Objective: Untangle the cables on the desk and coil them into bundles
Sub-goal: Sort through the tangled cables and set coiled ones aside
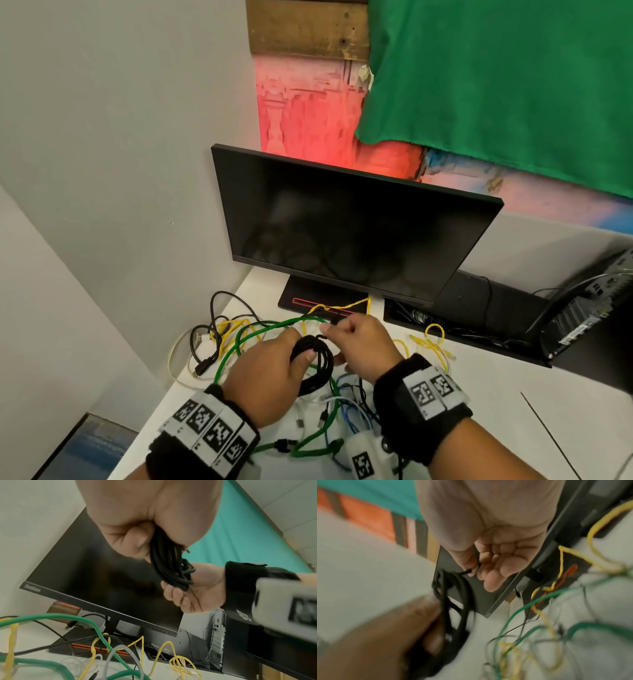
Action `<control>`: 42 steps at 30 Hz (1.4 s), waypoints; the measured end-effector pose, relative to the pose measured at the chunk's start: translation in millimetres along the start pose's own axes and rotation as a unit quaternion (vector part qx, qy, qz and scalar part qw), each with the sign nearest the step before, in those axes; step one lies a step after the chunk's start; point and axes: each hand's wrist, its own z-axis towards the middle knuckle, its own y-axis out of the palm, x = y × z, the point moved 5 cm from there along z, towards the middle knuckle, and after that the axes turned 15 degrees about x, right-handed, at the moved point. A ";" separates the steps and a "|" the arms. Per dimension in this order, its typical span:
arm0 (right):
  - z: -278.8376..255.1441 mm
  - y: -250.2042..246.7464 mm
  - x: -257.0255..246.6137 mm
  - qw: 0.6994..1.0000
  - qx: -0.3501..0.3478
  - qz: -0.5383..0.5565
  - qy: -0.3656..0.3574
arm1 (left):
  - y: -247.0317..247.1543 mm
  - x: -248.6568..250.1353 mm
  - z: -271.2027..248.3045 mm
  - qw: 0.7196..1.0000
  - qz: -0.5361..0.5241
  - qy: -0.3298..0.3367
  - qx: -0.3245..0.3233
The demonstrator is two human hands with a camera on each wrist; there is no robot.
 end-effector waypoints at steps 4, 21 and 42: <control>-9.2 -9.6 -9.0 0.988 0.020 -0.064 -0.142 | 3.1 -0.9 5.4 0.999 0.000 -0.038 0.018; -38.6 -18.5 -37.6 0.919 -0.041 -0.120 -0.373 | -0.5 7.5 19.4 0.993 -0.059 0.024 -0.099; -19.6 -0.9 -11.4 0.898 -0.212 0.379 0.067 | 4.5 5.3 18.9 0.930 -0.333 -0.116 -0.104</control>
